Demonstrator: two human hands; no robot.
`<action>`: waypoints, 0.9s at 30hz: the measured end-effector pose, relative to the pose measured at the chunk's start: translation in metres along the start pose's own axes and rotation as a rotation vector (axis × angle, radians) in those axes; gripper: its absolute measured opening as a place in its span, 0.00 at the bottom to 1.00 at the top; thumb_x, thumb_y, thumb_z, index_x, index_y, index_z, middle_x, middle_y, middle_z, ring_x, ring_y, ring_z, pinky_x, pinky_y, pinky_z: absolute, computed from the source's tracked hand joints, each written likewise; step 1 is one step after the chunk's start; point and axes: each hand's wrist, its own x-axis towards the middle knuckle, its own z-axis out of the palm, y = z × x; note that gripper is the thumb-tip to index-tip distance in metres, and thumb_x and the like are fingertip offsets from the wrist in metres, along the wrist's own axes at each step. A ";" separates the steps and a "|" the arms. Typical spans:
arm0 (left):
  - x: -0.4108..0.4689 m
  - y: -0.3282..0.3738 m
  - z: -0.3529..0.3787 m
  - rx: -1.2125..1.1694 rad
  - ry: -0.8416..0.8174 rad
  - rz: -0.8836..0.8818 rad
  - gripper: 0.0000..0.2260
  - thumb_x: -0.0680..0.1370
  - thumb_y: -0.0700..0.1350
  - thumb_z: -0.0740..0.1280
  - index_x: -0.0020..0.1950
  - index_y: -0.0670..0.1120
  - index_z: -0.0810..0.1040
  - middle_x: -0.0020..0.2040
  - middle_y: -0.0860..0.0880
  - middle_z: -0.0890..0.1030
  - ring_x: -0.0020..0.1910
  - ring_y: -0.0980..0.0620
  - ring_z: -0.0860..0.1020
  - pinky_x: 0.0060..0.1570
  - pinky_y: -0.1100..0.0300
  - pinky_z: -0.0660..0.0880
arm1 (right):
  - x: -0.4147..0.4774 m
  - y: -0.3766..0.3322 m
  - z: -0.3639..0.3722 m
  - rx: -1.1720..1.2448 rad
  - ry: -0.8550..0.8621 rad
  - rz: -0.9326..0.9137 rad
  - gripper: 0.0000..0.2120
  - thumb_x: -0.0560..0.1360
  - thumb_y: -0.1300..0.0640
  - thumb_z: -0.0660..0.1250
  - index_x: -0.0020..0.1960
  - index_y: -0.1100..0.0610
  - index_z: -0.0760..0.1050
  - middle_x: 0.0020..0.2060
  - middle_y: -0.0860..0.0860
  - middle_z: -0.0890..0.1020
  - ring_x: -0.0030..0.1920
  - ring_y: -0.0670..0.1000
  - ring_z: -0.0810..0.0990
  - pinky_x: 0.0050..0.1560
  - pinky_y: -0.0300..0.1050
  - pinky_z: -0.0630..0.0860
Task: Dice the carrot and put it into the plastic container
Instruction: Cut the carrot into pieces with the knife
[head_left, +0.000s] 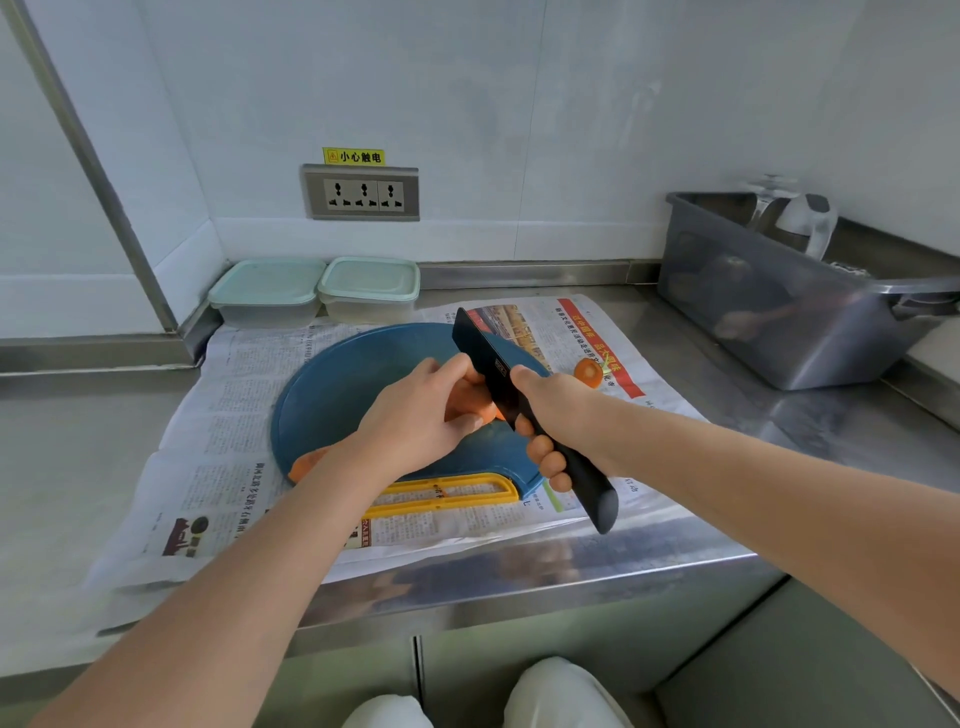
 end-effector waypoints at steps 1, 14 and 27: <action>0.001 -0.001 0.000 -0.008 0.002 0.003 0.15 0.77 0.54 0.66 0.59 0.57 0.65 0.56 0.51 0.74 0.52 0.50 0.76 0.44 0.61 0.71 | 0.001 -0.001 0.000 0.007 -0.001 0.002 0.23 0.80 0.42 0.52 0.34 0.56 0.65 0.21 0.51 0.68 0.19 0.48 0.64 0.23 0.34 0.66; 0.004 -0.004 -0.001 -0.047 -0.002 0.010 0.15 0.76 0.54 0.67 0.58 0.57 0.66 0.52 0.51 0.74 0.48 0.51 0.76 0.43 0.58 0.73 | 0.012 -0.001 0.009 0.041 -0.005 0.002 0.23 0.80 0.42 0.51 0.34 0.56 0.64 0.20 0.50 0.67 0.18 0.48 0.63 0.21 0.34 0.66; 0.002 -0.003 -0.002 -0.087 -0.006 -0.012 0.16 0.75 0.53 0.69 0.60 0.56 0.69 0.56 0.50 0.75 0.52 0.49 0.75 0.48 0.56 0.73 | 0.030 0.010 0.024 0.119 -0.033 0.103 0.26 0.79 0.37 0.50 0.34 0.56 0.64 0.21 0.51 0.66 0.18 0.49 0.62 0.22 0.34 0.64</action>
